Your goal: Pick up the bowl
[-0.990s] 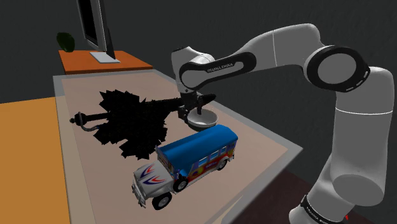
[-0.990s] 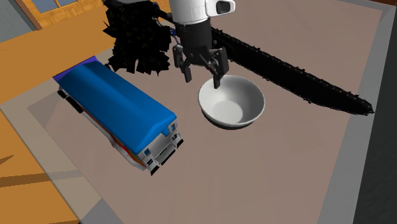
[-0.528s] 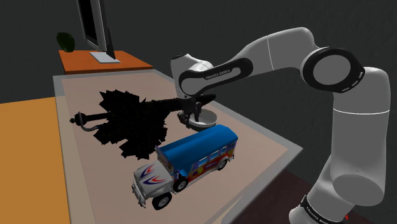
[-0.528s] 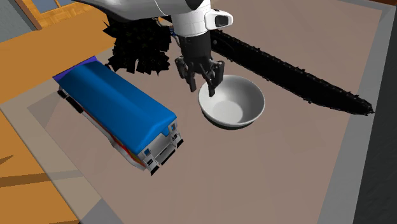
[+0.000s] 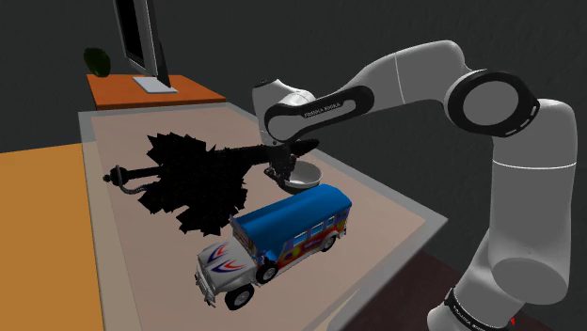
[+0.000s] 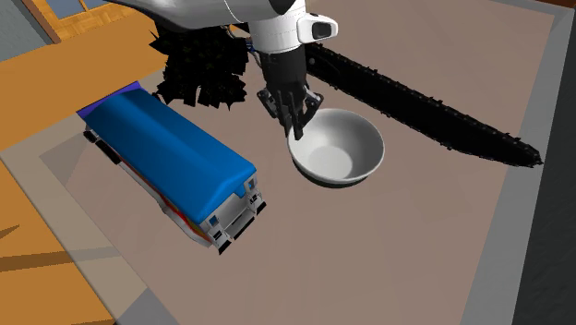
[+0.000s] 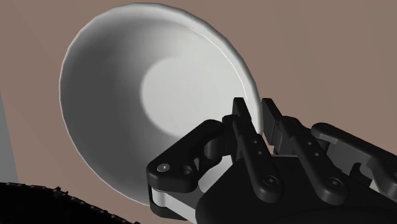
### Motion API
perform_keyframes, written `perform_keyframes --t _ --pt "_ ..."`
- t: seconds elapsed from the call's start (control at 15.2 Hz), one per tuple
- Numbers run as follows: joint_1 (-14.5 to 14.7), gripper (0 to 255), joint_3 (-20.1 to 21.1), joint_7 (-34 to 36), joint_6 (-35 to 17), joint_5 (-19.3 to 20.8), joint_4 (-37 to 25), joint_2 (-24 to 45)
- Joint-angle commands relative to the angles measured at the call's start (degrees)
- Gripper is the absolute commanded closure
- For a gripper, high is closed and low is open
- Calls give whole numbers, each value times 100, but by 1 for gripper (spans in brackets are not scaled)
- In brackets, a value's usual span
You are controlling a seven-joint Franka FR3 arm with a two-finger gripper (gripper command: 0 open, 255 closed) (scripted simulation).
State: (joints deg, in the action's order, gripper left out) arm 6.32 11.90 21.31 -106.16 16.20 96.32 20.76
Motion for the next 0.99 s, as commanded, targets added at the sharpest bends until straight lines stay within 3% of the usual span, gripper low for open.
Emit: perform_keyframes --t 0.0,0.92 --pt "0 255 1 3 -9 -2 13 2" --pt "21 255 35 -213 935 -107 -708 -251"
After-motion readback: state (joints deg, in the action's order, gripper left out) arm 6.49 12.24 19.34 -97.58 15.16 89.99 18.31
